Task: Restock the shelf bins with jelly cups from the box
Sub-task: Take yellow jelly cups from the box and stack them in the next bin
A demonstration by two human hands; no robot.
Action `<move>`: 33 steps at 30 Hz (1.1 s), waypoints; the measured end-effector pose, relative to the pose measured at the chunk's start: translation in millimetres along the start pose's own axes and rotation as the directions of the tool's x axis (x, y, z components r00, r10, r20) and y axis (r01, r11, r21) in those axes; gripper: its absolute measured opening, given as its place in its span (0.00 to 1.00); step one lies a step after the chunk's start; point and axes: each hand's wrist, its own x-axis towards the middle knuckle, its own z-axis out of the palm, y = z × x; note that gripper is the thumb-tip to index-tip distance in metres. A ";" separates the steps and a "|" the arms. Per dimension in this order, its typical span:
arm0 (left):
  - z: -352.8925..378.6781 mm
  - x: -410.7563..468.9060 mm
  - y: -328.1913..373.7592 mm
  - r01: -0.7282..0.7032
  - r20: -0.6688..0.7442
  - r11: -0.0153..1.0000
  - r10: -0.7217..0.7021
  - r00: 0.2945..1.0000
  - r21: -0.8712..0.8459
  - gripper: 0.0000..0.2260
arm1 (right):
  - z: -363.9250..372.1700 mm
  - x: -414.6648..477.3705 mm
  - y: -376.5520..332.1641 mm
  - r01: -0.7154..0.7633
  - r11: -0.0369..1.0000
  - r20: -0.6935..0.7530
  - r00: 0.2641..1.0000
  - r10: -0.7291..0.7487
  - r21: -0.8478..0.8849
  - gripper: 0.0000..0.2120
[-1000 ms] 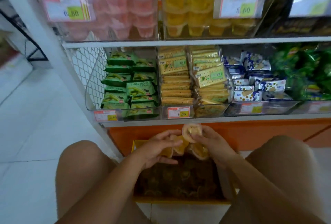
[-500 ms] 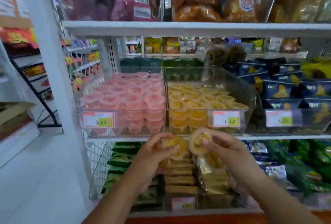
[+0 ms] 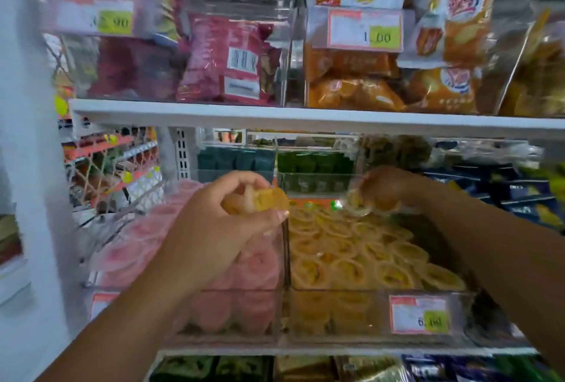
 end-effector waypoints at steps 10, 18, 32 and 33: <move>0.7 36.3 -9.7 -0.026 0.026 0.997 0.024 0.999 0.073 0.14 | 3.0 50.1 15.3 0.063 0.954 0.277 0.961 0.022 -0.294 0.10; 8.0 31.4 -15.5 -0.027 0.060 0.994 0.021 0.998 0.108 0.12 | 2.9 33.3 17.7 0.204 0.801 0.181 0.976 -0.122 -0.563 0.08; 18.8 54.2 -24.1 -0.055 0.097 0.972 0.034 0.995 0.227 0.13 | -12.7 -25.8 -42.4 0.225 0.919 0.198 0.934 -0.298 0.324 0.10; 22.0 57.7 -24.3 -0.066 0.101 0.968 0.042 0.994 0.244 0.14 | -10.1 -40.0 -56.5 0.189 0.843 0.257 0.899 -0.355 0.503 0.13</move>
